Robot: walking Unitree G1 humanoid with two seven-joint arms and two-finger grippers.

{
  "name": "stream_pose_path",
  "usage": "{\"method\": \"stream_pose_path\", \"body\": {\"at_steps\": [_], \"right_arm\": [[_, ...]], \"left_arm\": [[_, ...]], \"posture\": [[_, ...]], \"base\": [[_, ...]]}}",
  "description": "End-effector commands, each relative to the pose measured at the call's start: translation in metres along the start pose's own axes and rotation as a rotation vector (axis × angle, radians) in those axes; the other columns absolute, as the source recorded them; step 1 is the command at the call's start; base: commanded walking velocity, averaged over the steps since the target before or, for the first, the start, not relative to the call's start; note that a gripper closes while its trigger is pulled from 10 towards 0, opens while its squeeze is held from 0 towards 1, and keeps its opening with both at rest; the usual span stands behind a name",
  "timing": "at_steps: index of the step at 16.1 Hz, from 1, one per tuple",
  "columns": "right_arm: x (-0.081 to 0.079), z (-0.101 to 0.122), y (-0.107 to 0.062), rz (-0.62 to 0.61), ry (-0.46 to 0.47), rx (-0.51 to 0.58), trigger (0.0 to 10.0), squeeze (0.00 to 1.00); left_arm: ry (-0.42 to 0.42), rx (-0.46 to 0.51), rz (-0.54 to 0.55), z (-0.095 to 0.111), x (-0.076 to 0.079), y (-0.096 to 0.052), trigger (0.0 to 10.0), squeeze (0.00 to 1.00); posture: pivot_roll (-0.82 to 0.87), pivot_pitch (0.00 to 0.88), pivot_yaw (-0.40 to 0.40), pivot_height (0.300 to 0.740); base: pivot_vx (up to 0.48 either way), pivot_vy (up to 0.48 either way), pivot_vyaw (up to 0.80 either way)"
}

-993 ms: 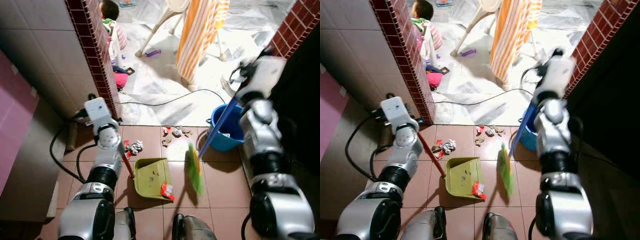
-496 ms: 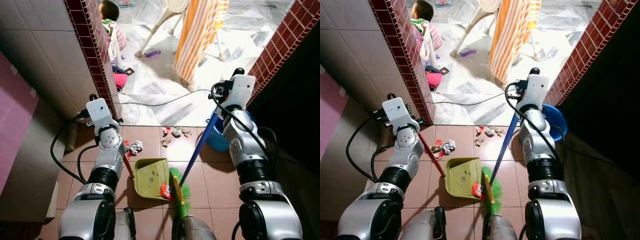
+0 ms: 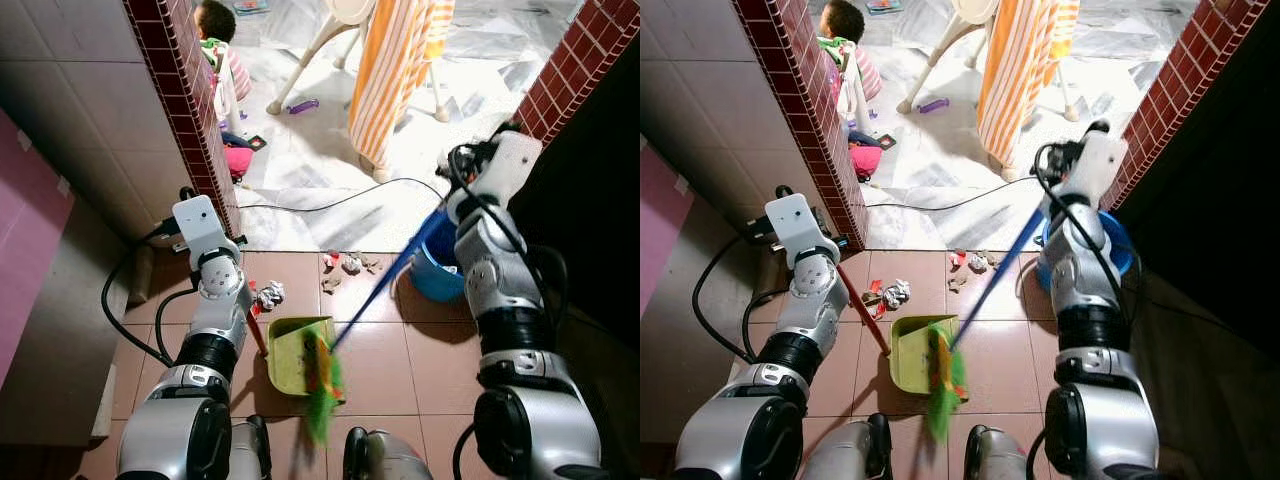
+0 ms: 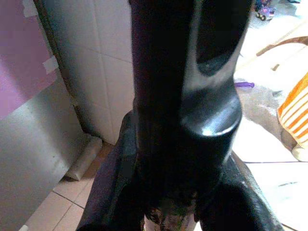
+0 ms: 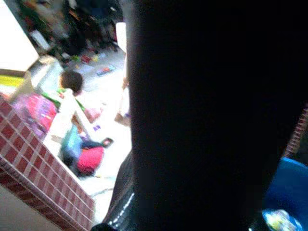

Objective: Sweep floor

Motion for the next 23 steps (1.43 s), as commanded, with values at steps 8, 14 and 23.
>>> {"method": "stream_pose_path", "body": {"at_steps": [8,14,23], "right_arm": [[-0.012,0.046,0.009,0.107,-0.097,0.199,10.0,0.00],[-0.015,0.078,0.014,0.141,-0.209,0.328,10.0,0.00],[0.056,-0.005,-0.024,-0.026,-0.508,0.114,10.0,0.00]], "left_arm": [[-0.058,-0.201,-0.010,-0.042,-0.012,-0.006,10.0,0.00],[-0.056,-0.209,0.015,-0.045,-0.025,-0.001,10.0,0.00],[-0.321,-0.044,0.113,-0.003,-0.063,0.016,10.0,0.00]], "posture": [[-0.04,0.139,-0.041,0.740],[-0.05,0.120,-0.040,0.740],[-0.01,0.124,-0.060,0.740]], "base": [[0.000,0.000,0.00],[0.000,0.000,0.00],[0.000,0.000,0.00]]}}
Point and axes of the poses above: a point about 5 cm out from each wrist's last joint towards the gripper, its own y axis pointing out of the wrist towards the gripper, its own z axis along the axis of the wrist's last joint, x = y × z, the point moved 1 cm from there along y, pointing out of the wrist towards the gripper, and after that the axes turned 10 degrees about y, right-handed, at the moved point
